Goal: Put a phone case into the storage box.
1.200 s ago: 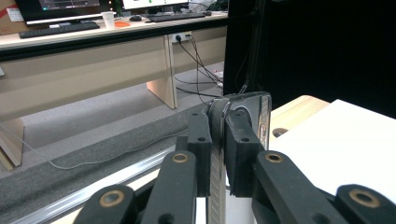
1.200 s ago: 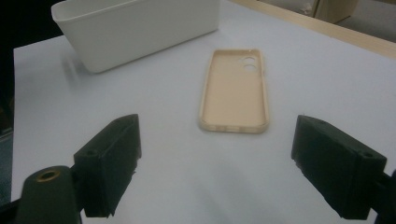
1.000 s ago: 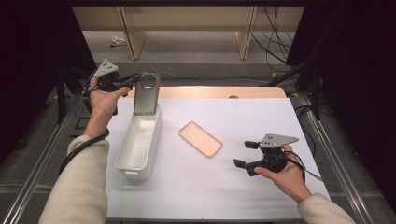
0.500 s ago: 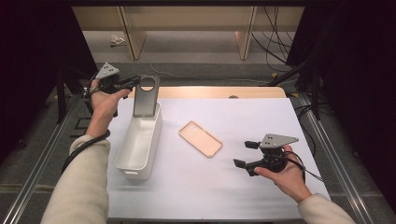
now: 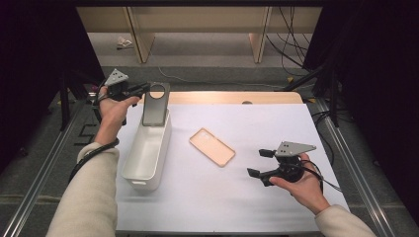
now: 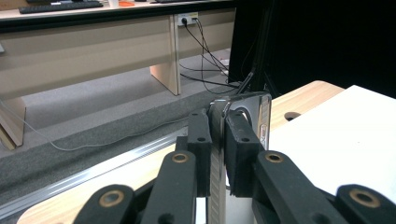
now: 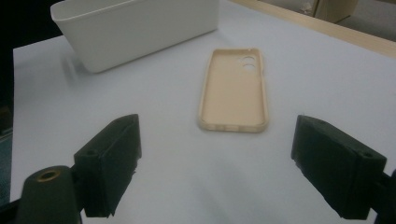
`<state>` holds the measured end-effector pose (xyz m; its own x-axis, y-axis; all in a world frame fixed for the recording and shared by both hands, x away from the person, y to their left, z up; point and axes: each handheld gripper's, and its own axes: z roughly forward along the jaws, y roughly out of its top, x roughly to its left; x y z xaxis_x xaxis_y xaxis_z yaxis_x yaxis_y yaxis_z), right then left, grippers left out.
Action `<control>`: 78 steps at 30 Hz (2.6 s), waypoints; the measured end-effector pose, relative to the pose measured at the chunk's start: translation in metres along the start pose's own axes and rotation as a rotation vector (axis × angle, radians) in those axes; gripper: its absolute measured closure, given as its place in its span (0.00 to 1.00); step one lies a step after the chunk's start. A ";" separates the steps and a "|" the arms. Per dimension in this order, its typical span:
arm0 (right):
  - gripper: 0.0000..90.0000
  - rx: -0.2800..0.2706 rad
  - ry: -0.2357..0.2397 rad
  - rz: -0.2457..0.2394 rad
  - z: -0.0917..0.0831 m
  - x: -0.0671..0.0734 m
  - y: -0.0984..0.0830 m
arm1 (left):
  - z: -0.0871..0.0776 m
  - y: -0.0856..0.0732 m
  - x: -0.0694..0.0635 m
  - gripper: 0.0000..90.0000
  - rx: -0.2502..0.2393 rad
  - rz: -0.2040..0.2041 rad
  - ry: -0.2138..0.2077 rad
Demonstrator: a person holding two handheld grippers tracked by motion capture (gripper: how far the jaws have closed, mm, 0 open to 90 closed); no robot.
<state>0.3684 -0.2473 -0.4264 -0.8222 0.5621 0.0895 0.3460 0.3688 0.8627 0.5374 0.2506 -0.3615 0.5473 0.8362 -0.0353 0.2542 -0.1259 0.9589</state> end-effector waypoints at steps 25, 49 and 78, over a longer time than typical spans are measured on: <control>0.19 0.003 -0.001 0.001 0.000 0.000 -0.001 | 0.011 -0.020 0.007 0.90 0.028 -0.050 0.001; 0.19 0.008 0.006 0.001 0.002 0.000 -0.001 | 0.015 -0.031 0.014 0.85 0.121 -0.057 0.070; 0.19 0.012 0.007 -0.001 0.001 0.001 -0.001 | 0.016 -0.032 0.008 0.36 0.231 -0.062 0.188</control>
<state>0.3680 -0.2466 -0.4280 -0.8259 0.5562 0.0921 0.3502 0.3783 0.8569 0.5463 0.2530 -0.3969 0.3732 0.9276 -0.0188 0.4695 -0.1714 0.8661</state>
